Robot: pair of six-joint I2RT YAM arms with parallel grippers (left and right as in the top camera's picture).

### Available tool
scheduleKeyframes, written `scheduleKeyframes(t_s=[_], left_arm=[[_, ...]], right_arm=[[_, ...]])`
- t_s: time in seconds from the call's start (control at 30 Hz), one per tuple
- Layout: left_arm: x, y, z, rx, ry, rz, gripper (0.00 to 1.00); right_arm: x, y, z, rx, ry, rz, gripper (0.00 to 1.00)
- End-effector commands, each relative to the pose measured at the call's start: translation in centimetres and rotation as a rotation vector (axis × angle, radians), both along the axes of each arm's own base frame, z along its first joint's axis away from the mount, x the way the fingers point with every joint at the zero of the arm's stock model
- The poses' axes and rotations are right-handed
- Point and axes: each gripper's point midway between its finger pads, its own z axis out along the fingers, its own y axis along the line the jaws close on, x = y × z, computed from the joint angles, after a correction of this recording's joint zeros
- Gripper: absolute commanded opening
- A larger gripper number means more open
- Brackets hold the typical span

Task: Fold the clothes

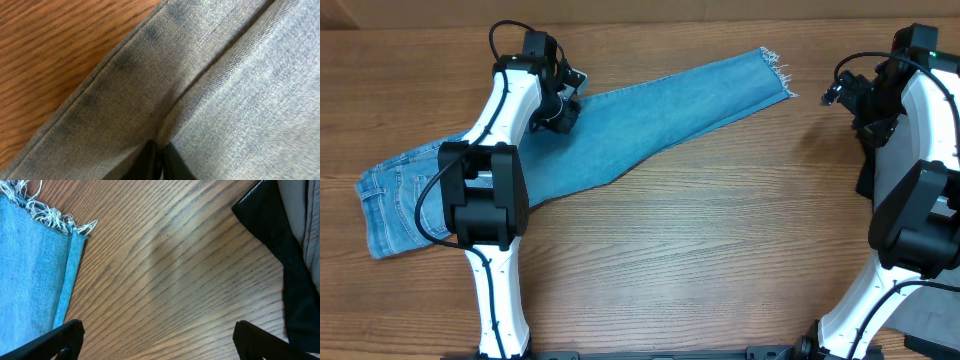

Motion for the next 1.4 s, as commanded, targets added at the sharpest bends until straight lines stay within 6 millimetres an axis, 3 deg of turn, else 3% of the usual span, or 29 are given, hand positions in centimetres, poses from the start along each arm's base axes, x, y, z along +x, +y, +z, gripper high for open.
scheduleKeyframes(t_s=[0.0,0.27,0.4,0.77,1.0,1.1,1.13,1.17,1.23,1.3,1.37], left_arm=[[0.8,1.5,1.5,0.063,-0.022,0.045,0.04],[3.1,1.9,5.6,0.089,-0.112,0.057,0.04],[3.7,1.9,6.1,0.09,-0.136,0.047,0.04],[5.1,2.0,4.6,0.09,-0.179,0.054,0.05],[5.4,3.6,1.5,0.172,-0.148,0.081,0.04],[5.7,4.7,0.9,0.224,-0.157,0.141,0.09],[5.8,4.9,0.7,0.234,-0.159,0.156,0.12],[5.9,5.2,0.8,0.243,-0.164,0.177,0.22],[6.2,5.1,0.9,0.233,-0.177,0.204,1.0],[6.5,5.1,1.6,0.225,-0.194,0.228,1.0],[7.0,5.3,3.4,0.22,-0.232,0.272,1.0]], right_arm=[[0.5,-0.3,1.5,-0.021,-0.038,-0.006,1.0],[0.5,-0.3,1.5,-0.021,-0.038,-0.006,1.0],[0.5,-0.3,1.5,-0.021,-0.038,-0.006,1.0],[0.5,-0.3,1.5,-0.021,-0.038,-0.006,1.0],[0.5,-0.3,1.5,-0.021,-0.038,-0.006,1.0],[0.5,-0.3,1.5,-0.021,-0.038,-0.006,1.0],[0.5,-0.3,1.5,-0.021,-0.038,-0.006,1.0],[0.5,-0.3,1.5,-0.021,-0.038,-0.006,1.0],[0.5,-0.3,1.5,-0.021,-0.038,-0.006,1.0],[0.5,-0.3,1.5,-0.021,-0.037,-0.006,1.0],[0.5,-0.3,1.5,-0.021,-0.038,-0.006,1.0]])
